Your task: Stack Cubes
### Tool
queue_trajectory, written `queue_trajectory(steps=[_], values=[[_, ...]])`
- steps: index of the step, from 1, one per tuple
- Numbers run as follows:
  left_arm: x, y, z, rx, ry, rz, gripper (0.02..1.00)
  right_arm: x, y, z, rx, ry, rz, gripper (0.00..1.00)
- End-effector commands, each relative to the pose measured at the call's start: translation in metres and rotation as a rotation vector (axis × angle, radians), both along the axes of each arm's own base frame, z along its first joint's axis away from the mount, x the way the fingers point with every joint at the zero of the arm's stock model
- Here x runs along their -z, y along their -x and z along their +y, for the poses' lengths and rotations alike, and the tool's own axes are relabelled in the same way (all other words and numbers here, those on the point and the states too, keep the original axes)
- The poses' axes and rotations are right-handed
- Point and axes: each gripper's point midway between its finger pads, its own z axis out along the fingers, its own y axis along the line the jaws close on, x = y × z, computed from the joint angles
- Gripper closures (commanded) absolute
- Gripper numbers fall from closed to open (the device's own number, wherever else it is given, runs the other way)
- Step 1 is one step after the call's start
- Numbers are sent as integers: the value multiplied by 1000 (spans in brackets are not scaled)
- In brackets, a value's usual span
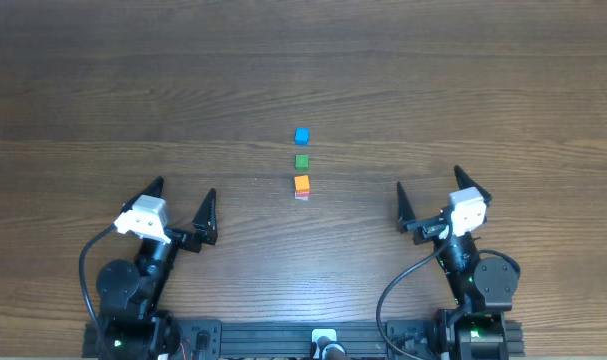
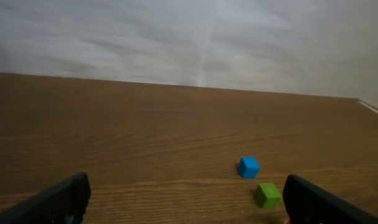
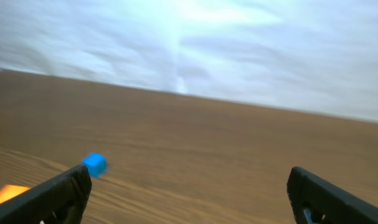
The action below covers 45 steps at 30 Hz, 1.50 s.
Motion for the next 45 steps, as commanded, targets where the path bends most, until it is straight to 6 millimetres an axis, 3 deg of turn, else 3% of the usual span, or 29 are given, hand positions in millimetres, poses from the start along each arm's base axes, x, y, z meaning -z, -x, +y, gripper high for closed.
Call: queue_trajectory(steps=[1,11,16,20,25,32,40,45], values=[[2,-1,1,-9,-17,-8,20,-36,13,24,-145,-51,-26,9],[2,-1,1,-9,-17,-8,20,-144,26,33,-192,27,31,9],[2,-1,1,-9,-17,-8,20,-183,6,47,-240,24,123,7],[2,-1,1,-9,-17,-8,23,-184,-29,64,-250,16,296,7],[2,-1,1,-9,-17,-8,23,-150,-73,101,-220,33,573,7],[2,-1,1,-9,-17,-8,20,-65,-121,151,-137,33,923,9],[2,-1,1,-9,-17,-8,20,57,-122,169,7,21,1293,7],[2,-1,1,-9,-17,-8,20,105,-112,184,34,67,1406,9]])
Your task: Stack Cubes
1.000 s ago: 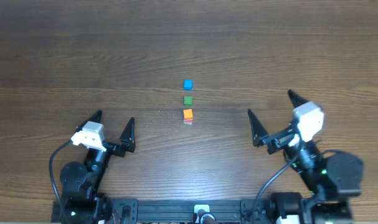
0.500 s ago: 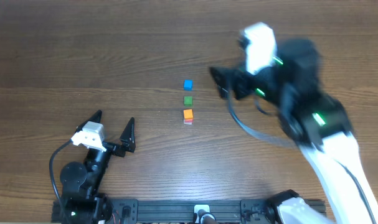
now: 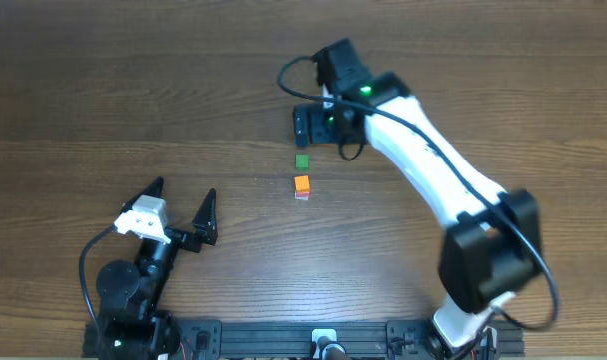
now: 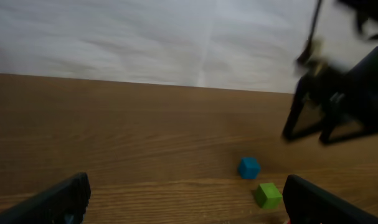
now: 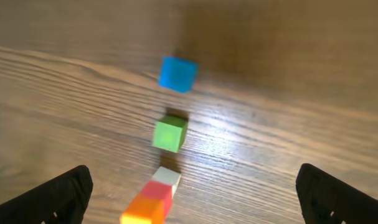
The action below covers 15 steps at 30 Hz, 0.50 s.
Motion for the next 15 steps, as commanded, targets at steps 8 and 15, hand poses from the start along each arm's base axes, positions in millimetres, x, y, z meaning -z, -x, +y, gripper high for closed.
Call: queue_trajectory(steps=[8,15], values=[[2,-1,1,-9,-15,-6,23,43,11,33,12,77,48,7],[2,-1,1,-9,-15,-6,20,52,18,42,2,145,19,7]])
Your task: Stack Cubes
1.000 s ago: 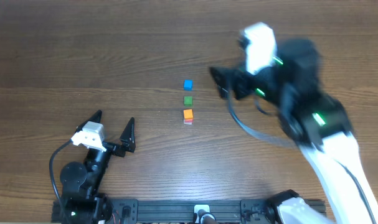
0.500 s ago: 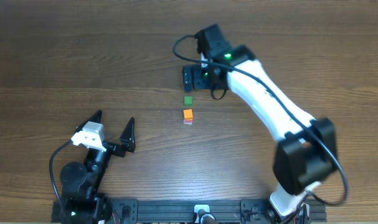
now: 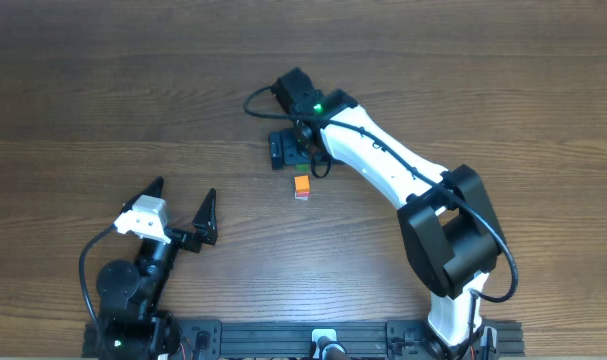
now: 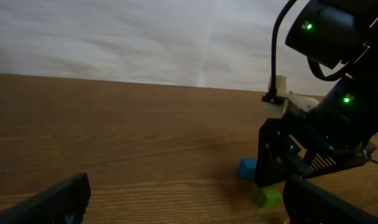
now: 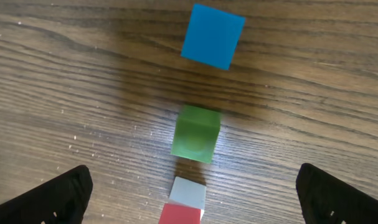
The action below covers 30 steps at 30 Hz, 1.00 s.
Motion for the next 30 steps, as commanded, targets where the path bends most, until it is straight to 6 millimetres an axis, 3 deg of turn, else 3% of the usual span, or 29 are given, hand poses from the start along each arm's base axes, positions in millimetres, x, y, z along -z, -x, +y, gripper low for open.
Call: queue_trajectory(steps=[1,9,15,30], values=[[3,-1,1,-9,-15,-6,23,8,-4,6,19,60,-39,7],[2,-1,1,-9,-15,-6,20,30,-11,13,38,66,-42,64],[3,-1,1,-9,-15,-6,20,35,-18,13,51,76,-62,93],[3,-1,1,-9,-15,-6,20,35,-22,8,68,102,-83,408]])
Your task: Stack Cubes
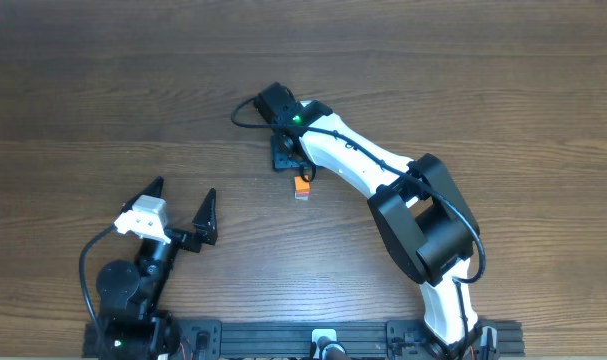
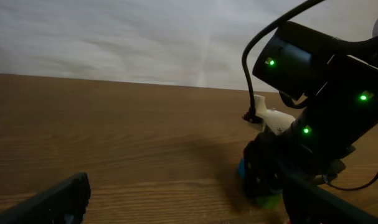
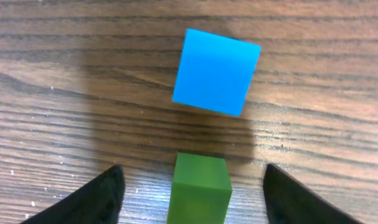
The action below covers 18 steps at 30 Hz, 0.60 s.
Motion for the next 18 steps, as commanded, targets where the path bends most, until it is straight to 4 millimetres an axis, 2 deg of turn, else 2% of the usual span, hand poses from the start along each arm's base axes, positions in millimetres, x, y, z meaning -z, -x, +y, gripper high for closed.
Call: queue_trajectory(steps=[1,14,18], values=[[3,-1,1,-9,-15,-6,20,-3,-8,1,7,8,-27,421],[3,-1,1,-9,-15,-6,20,-2,-6,0,7,13,-20,555],[2,-1,1,-9,-15,-6,20,-2,-6,0,7,13,-20,564]])
